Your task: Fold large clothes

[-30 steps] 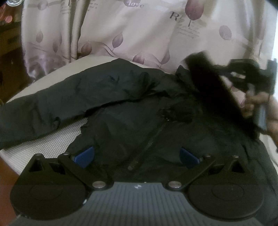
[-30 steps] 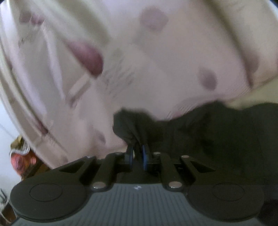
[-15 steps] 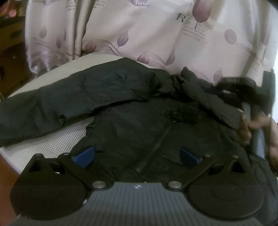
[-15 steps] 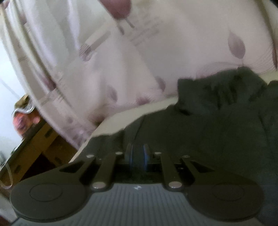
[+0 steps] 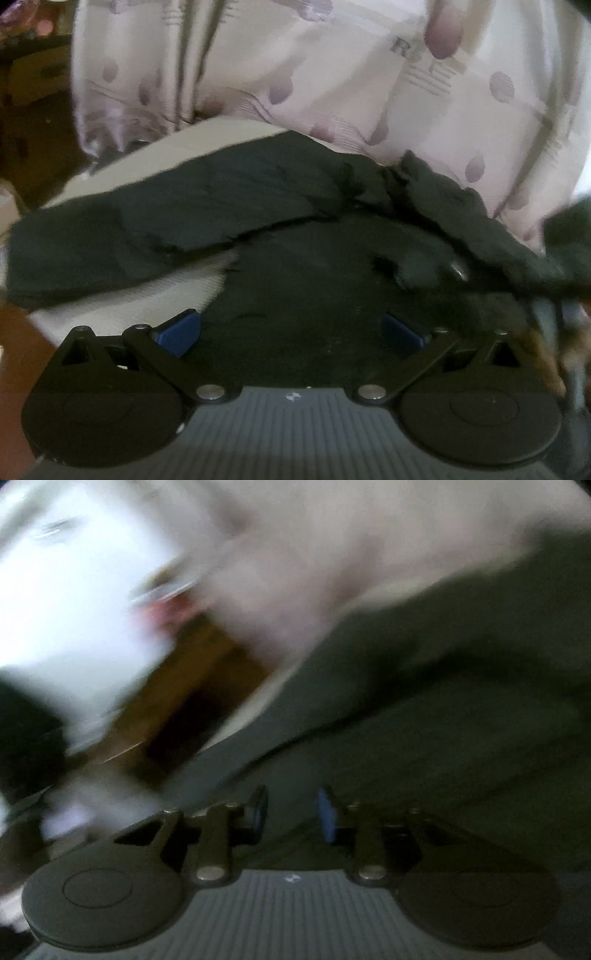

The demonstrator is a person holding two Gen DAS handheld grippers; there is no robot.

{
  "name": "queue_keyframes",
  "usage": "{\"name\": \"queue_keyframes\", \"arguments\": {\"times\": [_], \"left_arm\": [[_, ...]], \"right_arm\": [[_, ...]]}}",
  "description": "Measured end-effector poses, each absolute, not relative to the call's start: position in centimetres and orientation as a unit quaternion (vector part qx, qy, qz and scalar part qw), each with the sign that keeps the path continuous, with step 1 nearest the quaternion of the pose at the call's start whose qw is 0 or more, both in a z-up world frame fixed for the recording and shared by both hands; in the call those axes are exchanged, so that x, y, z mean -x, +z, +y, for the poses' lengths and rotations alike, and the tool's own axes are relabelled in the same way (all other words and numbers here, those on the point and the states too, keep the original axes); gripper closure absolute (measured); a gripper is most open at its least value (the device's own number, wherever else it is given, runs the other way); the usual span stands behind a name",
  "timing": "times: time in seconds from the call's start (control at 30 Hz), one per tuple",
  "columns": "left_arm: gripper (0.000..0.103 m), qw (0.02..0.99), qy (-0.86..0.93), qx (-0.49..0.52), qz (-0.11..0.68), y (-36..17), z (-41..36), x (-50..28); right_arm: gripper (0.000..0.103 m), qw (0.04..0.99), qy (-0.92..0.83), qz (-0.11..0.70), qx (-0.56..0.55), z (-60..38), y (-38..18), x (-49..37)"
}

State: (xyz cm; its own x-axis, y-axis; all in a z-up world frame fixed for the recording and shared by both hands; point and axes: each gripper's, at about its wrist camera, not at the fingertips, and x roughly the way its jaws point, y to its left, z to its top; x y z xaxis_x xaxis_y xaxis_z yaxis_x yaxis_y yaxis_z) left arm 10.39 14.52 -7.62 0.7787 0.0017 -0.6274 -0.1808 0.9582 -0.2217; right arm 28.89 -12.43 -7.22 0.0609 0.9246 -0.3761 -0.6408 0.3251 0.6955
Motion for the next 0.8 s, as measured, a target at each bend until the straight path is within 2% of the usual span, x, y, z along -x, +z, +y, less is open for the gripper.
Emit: {"name": "queue_keyframes", "arguments": {"times": [0.1,0.2,0.27,0.37,0.43,0.53,0.63,0.8], "left_arm": [[0.0,0.931,0.07,0.142,0.328,-7.3,16.2,-9.4],[0.0,0.93,0.092,0.148,0.324,-7.4,17.9,-8.3],[0.0,0.927,0.111,0.156,0.322,-7.6,19.2,-7.8],[0.0,0.918,0.115,0.195,0.326,-8.0,21.5,-7.2],[0.0,0.912,0.129,0.221,0.321,-8.4,23.1,-6.9],[0.001,0.896,0.138,0.273,0.321,-9.2,25.7,-7.1],[0.003,0.874,0.143,0.331,0.325,-10.3,27.8,-7.7],[0.003,0.846,0.143,0.399,0.324,-11.4,30.6,-9.0]], "right_arm": [[0.061,0.728,0.559,0.382,-0.108,-11.7,-6.3,-25.8],[0.054,0.745,0.52,0.389,-0.152,-13.6,-6.9,-26.0],[0.044,0.78,0.472,0.376,-0.163,-15.2,-6.8,-25.8],[0.04,0.826,0.417,0.344,-0.159,-17.0,-6.6,-24.1],[0.039,0.856,0.388,0.318,-0.125,-17.2,-6.5,-22.9],[0.027,0.894,0.348,0.28,-0.045,-17.1,-6.4,-20.5],[0.025,0.91,0.313,0.271,0.004,-16.7,-7.2,-19.8],[0.025,0.905,0.304,0.297,-0.025,-17.6,-9.1,-19.9]]}}
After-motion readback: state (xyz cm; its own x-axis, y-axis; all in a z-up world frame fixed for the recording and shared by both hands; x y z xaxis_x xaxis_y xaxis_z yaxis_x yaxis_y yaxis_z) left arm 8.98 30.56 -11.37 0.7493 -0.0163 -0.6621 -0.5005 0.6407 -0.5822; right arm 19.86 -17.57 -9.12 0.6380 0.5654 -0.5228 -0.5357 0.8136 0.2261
